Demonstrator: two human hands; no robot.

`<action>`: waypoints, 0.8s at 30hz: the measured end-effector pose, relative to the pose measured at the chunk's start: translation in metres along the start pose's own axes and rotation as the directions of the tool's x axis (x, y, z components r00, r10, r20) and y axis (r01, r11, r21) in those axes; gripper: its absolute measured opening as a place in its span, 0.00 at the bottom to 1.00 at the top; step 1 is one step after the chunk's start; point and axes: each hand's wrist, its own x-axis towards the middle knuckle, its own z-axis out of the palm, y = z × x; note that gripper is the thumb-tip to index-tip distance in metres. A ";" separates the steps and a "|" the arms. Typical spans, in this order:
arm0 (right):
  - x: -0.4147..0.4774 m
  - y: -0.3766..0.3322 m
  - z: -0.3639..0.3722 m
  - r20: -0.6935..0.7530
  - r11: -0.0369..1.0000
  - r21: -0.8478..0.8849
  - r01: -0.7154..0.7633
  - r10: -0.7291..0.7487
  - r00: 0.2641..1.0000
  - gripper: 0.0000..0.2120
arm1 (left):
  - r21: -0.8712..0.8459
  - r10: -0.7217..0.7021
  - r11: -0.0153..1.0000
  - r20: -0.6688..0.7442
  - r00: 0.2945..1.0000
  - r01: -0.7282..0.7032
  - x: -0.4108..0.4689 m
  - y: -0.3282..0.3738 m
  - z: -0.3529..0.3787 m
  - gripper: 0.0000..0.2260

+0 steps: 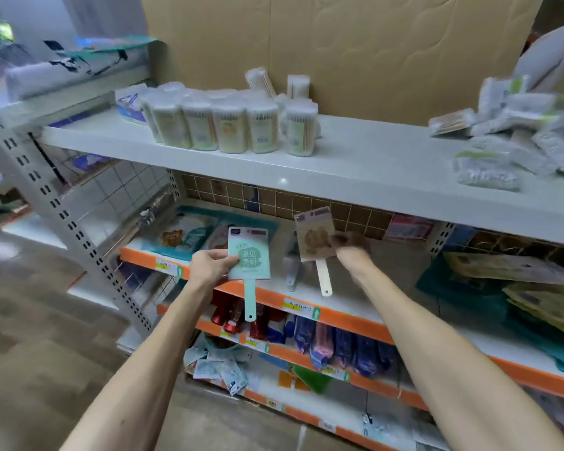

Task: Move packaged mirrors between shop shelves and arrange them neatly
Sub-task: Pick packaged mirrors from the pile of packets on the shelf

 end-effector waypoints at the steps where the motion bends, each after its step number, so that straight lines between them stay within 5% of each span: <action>1: 0.002 -0.001 0.002 -0.010 1.000 -0.008 -0.005 0.005 1.000 0.10 | 0.002 -0.001 1.000 0.008 1.000 0.001 0.010 0.001 -0.001 0.06; 24: 0.030 0.009 0.053 -0.315 0.983 0.014 -0.183 0.178 0.932 0.11 | 0.208 0.126 0.960 0.282 0.951 -0.188 0.145 0.033 0.040 0.05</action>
